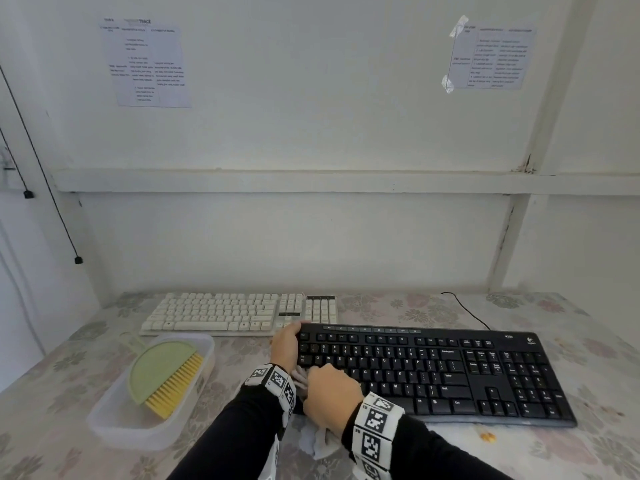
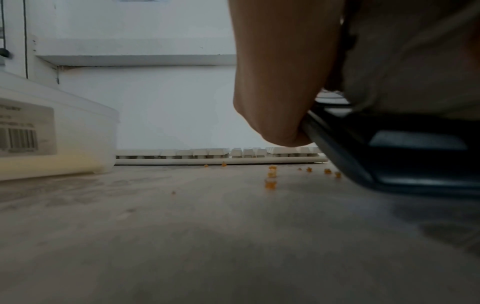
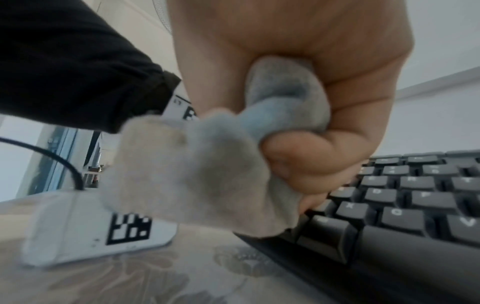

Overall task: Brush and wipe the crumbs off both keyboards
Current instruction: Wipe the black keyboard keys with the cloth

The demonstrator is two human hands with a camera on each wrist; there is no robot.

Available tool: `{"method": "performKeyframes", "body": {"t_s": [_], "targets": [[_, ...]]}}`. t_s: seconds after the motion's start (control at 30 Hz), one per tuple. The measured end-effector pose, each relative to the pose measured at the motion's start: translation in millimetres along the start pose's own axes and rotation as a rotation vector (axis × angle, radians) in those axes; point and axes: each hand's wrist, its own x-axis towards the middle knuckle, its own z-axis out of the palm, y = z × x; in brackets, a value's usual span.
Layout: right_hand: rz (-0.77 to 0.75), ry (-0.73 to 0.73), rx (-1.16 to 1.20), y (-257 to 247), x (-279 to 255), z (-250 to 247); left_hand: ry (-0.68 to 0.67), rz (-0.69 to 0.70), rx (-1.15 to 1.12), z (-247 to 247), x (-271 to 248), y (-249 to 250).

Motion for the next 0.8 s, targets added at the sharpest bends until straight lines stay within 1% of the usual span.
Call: {"method": "performKeyframes", "body": {"t_s": [0.13, 0.2, 0.23, 0.27, 0.37, 0.4, 0.43, 0.5, 0.57, 0.67, 0.8], "targets": [[-0.020, -0.135, -0.132, 9.2, -6.5, -3.1, -0.018, -0.044, -0.050, 2.3, -6.7, 3.3], [-0.022, -0.164, -0.127, 15.3, -5.6, -10.0, -0.022, -0.064, -0.079, 2.1, -7.7, 3.8], [-0.028, -0.147, -0.092, 18.7, -3.7, -15.2, -0.017, -0.071, -0.091, 1.8, -8.0, 4.2], [-0.038, -0.098, -0.041, 21.9, -0.4, -21.0, -0.014, -0.075, -0.103, 1.5, -6.6, 4.0], [-0.079, 0.182, 0.070, 26.6, 16.9, -34.3, -0.030, -0.106, -0.121, -1.4, -0.2, 0.9], [-0.099, 0.247, 0.063, 26.9, 23.5, -35.6, -0.047, -0.110, -0.120, -2.5, 2.5, -1.1], [-0.120, 0.283, 0.033, 26.8, 29.7, -35.1, -0.061, -0.117, -0.119, -3.8, 6.6, -4.0], [-0.161, 0.297, -0.074, 26.4, 38.0, -31.2, -0.057, -0.139, -0.131, -3.7, 0.5, -0.3], [-0.199, 0.280, -0.171, 26.2, 39.9, -24.1, -0.034, -0.130, -0.136, -2.3, -5.3, 2.9], [-0.245, 0.256, -0.225, 25.7, 36.5, -15.8, -0.034, -0.134, -0.182, -1.3, -3.2, 2.5], [-0.288, 0.176, -0.284, 24.2, 25.8, -9.0, -0.016, -0.165, -0.218, -0.7, -4.6, 3.3]]}}
